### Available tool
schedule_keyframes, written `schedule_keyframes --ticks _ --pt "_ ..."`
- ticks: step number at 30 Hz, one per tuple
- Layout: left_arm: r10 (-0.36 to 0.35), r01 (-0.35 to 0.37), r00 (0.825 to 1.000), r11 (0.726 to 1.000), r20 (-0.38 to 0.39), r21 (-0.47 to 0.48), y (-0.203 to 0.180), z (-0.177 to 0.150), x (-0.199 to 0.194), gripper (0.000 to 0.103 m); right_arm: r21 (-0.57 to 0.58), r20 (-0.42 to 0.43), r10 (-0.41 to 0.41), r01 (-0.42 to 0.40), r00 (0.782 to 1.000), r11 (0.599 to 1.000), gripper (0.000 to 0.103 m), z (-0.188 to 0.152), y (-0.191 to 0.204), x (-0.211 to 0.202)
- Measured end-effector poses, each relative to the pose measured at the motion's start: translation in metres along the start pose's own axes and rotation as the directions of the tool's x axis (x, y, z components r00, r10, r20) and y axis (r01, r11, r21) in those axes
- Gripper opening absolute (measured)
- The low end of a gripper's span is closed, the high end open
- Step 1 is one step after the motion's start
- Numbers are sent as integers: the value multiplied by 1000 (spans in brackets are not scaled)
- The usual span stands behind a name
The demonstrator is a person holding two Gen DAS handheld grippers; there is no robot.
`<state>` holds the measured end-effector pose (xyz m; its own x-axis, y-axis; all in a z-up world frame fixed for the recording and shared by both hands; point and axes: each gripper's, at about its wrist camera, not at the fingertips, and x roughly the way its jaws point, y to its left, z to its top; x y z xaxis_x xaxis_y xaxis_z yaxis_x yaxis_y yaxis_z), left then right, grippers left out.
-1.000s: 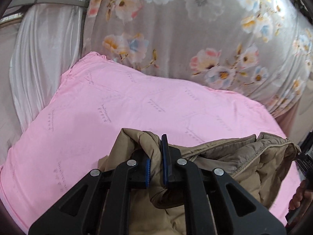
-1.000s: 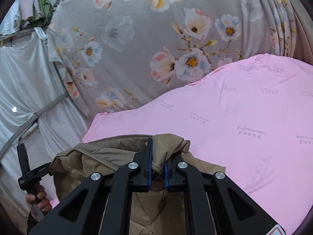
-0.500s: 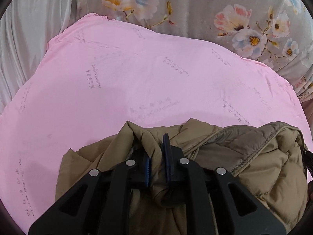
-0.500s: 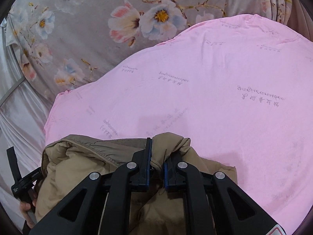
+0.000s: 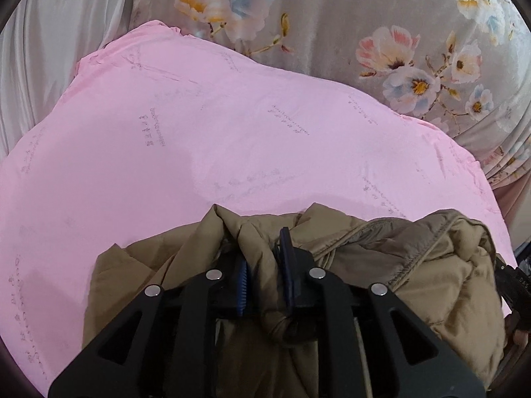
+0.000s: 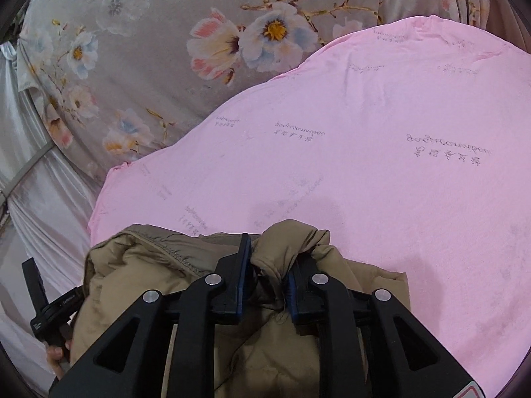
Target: Fold large clothes
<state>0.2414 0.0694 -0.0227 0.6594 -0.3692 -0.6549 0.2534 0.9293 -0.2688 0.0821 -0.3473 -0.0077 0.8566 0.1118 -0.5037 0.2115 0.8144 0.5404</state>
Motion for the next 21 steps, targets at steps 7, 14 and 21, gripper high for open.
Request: schedule_keyframes --ticks 7,14,21 --pt "-71 66 981 997 181 34 24 11 -95 93 -98 127 -12 25 992 995 75 16 12 -79" --pt "-90 92 994 995 -61 40 21 35 -18 93 -92 -43 -85 81 995 992 75 32 12 1" --pt "-67 75 992 995 -103 69 1 43 8 14 -181 -183 -168 135 969 974 10 35 29 61"
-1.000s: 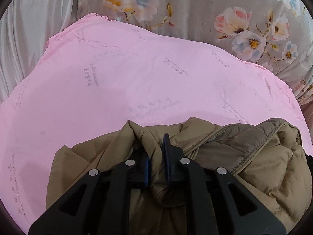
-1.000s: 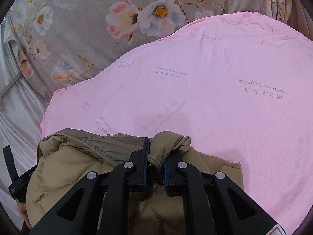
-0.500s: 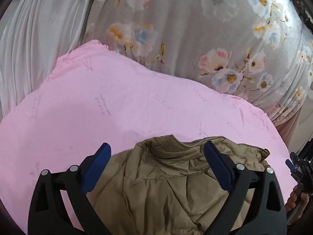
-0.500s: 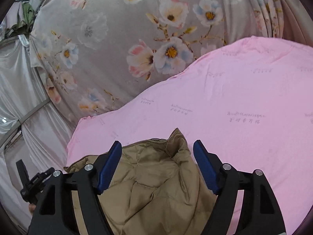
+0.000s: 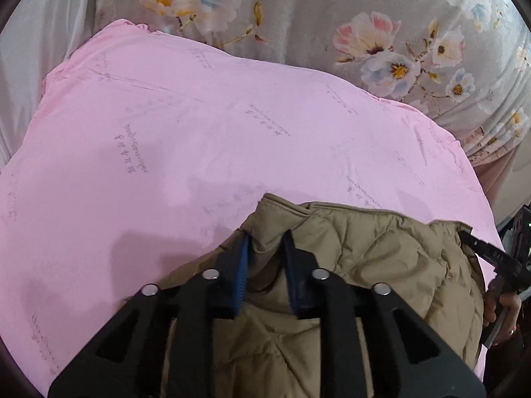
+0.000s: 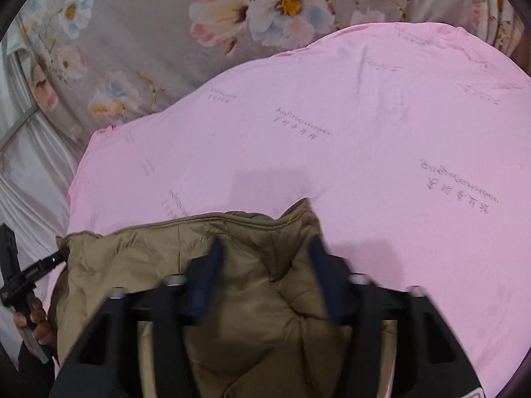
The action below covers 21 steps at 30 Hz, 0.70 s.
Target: Fold large clothes
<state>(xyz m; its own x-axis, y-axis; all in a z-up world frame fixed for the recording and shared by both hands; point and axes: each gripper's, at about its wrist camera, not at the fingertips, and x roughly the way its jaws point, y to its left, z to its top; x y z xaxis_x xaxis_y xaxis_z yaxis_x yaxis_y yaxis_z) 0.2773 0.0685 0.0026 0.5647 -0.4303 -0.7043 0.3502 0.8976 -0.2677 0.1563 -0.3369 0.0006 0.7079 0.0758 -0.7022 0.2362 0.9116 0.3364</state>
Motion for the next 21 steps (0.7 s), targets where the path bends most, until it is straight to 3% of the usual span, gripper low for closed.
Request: schedule_keyframes --ticks 3,6,8,12,15,21 --pt "-11 12 995 1000 99 -10 -3 8 -32 8 2 184 54 -55 981 998 8 6 12 -53" --pt "-3 3 985 1000 174 -2 -10 13 -56 8 22 288 78 -88 954 996 7 7 13 -90" --pt "30 -31 987 1000 160 2 -13 11 -46 9 32 249 19 -28 968 999 7 6 13 -76" --pt "169 -171 983 985 68 25 -13 -4 9 8 84 102 -75 66 992 994 7 -7 -2 -17" --pt "191 -191 982 982 14 5 -1 -18 35 8 115 35 -81 76 996 990 7 -23 -14 13" --pt "223 -223 975 975 -1 7 -1 -25 48 9 118 -1 -93 93 996 989 10 -31 -14 25"
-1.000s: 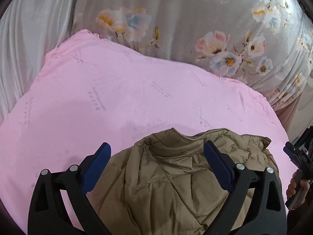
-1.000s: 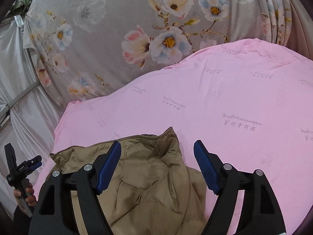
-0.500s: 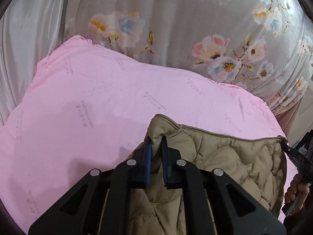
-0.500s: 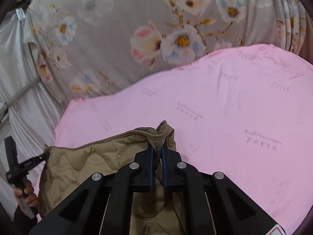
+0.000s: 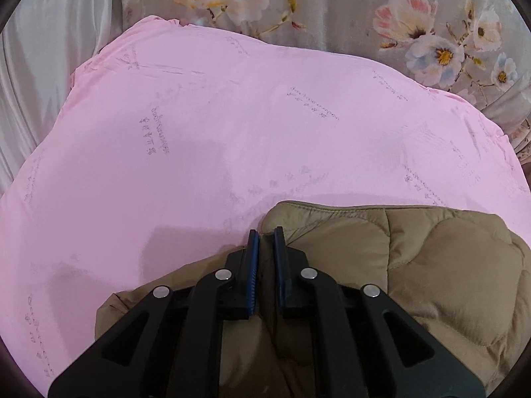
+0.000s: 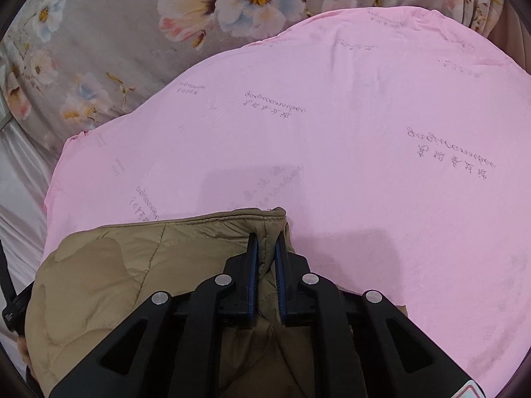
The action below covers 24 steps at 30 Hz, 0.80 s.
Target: Fold large clothes
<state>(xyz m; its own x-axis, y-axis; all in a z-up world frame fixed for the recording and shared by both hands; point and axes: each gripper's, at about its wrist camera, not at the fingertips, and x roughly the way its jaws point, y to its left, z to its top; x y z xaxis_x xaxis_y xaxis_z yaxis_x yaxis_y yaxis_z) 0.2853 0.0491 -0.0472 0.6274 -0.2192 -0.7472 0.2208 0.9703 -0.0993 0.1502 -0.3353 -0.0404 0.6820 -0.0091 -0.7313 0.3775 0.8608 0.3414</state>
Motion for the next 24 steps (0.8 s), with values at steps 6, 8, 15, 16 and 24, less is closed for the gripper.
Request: schedule_keyframes --ticks 6,8,15,16,24 --pt "27 -27 1000 1000 -6 15 -5 -3 5 10 -5 -2 -28 27 1000 1000 13 1 1 2" --pt "34 -34 999 999 -3 19 -6 -3 5 10 7 -5 -24 24 1000 1000 15 2 1 4" --pt "51 -45 995 996 83 -78 23 2 -50 41 108 120 0 -13 993 994 36 13 -14 -62" --pt "50 -40 992 996 119 -85 26 4 -71 41 79 176 -12 -2 984 997 38 16 -6 -84" --pt "-56 39 982 994 178 100 -79 32 -125 42 -252 188 71 -21 980 967 33 12 132 -101"
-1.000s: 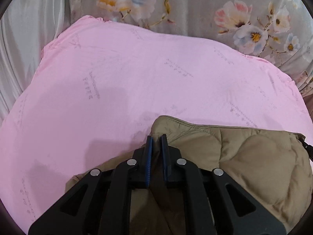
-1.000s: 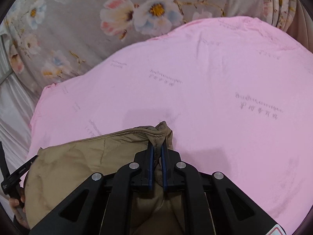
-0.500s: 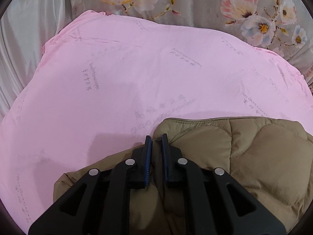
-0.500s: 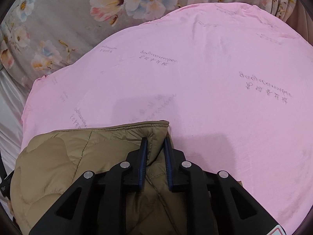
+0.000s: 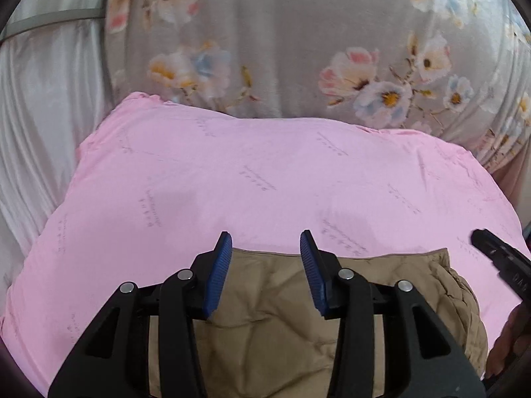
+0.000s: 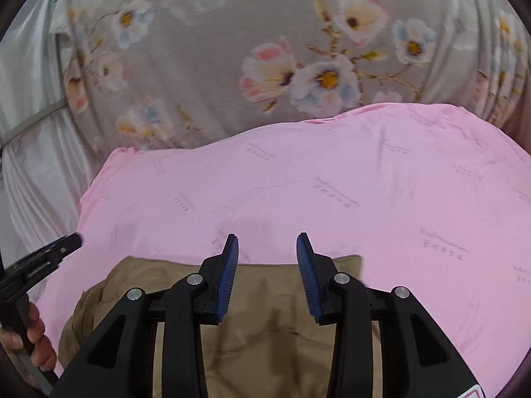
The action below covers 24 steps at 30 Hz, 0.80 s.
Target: Fold large clothes
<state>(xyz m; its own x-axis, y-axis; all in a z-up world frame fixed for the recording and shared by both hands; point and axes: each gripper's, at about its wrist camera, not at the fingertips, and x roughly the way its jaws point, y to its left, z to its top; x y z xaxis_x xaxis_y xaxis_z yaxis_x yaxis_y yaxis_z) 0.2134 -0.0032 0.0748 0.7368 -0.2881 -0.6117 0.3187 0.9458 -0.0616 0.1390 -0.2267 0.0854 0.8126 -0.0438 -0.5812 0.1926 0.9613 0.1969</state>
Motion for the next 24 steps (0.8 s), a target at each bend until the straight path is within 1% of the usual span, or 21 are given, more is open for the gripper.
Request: schedule_keyframes --ticks 2,3,6,7,10,13,15,24 --pt "27 -25 998 999 -50 46 -29 -7 26 42 -12 -65 7 -7 998 1000 32 -10 19 28" --pt "35 -31 996 998 -85 51 -38 -13 43 42 -5 -92 13 -14 996 1000 32 -19 20 40" --pt "71 -65 985 997 -160 44 -49 -34 82 41 5 -164 -19 20 986 1000 32 -41 18 72" --pt "76 -70 981 997 -176 38 -49 -42 92 41 22 -179 -8 12 984 1000 32 -47 13 78" --pt "73 -70 983 997 -168 23 -48 -56 98 41 61 -186 14 -3 982 998 30 -52 5 87" --pt "86 -83 985 996 -150 28 -50 -64 102 41 40 -179 -8 15 984 999 30 -56 8 90" --pt "108 -103 985 994 -135 46 -53 -67 103 41 13 -170 -35 38 985 999 30 -58 13 92" --pt "107 -104 986 994 -128 35 -51 -70 109 41 27 -160 -31 36 987 999 30 -63 13 95"
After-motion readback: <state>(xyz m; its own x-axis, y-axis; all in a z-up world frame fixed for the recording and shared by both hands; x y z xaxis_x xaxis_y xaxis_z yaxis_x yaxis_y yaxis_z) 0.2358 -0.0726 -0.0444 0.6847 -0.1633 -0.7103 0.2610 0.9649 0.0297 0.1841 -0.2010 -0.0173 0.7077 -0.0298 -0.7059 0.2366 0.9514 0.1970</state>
